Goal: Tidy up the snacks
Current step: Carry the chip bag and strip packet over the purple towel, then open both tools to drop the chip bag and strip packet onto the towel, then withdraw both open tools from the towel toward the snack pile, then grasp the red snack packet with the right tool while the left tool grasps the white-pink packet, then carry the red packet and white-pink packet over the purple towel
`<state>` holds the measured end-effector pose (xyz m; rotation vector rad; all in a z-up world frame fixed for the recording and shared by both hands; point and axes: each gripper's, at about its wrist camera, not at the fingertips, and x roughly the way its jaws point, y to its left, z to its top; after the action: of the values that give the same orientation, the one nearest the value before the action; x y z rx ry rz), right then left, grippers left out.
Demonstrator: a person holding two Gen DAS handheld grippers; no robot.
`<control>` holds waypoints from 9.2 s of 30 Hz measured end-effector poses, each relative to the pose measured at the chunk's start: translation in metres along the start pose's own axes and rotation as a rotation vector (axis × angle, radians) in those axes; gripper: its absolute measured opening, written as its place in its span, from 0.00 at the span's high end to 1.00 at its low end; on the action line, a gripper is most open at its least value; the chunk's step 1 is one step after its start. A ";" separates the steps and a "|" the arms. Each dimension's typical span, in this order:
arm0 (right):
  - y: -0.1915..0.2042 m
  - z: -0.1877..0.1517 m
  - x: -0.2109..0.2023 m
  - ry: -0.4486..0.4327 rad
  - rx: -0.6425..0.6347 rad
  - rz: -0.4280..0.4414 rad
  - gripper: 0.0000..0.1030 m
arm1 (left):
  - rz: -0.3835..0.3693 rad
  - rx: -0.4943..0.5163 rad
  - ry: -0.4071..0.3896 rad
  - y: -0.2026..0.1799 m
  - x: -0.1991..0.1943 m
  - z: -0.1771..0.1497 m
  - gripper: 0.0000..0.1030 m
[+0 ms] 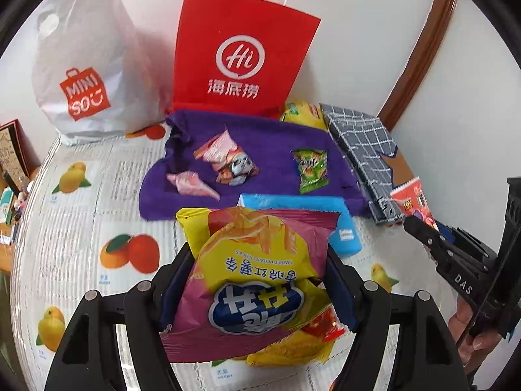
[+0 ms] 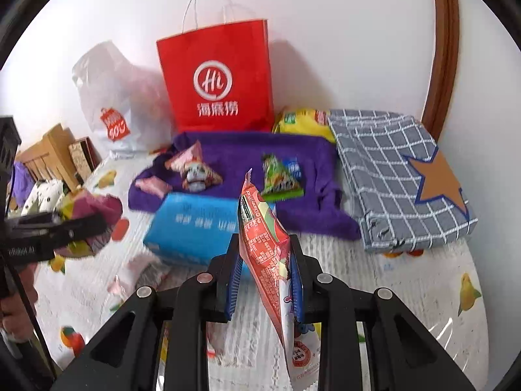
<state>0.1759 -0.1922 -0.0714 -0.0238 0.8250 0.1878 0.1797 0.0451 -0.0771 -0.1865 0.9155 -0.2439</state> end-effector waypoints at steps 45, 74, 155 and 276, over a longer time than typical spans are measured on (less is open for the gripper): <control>-0.032 0.144 0.171 0.065 0.031 -0.025 0.74 | 0.063 0.007 0.020 0.032 0.127 0.152 0.29; -0.038 0.130 0.218 0.196 -0.016 -0.056 0.74 | 0.033 0.016 0.078 0.031 0.147 0.147 0.29; -0.023 0.059 0.043 0.121 0.063 -0.184 0.29 | -0.034 0.057 -0.018 -0.018 0.023 0.080 0.11; -0.003 -0.075 0.019 0.015 -0.043 -0.095 0.62 | 0.065 0.057 0.068 -0.005 0.029 -0.070 0.44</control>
<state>0.1342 -0.1995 -0.1365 -0.1045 0.8328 0.1162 0.1400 0.0281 -0.1398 -0.0957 0.9797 -0.2169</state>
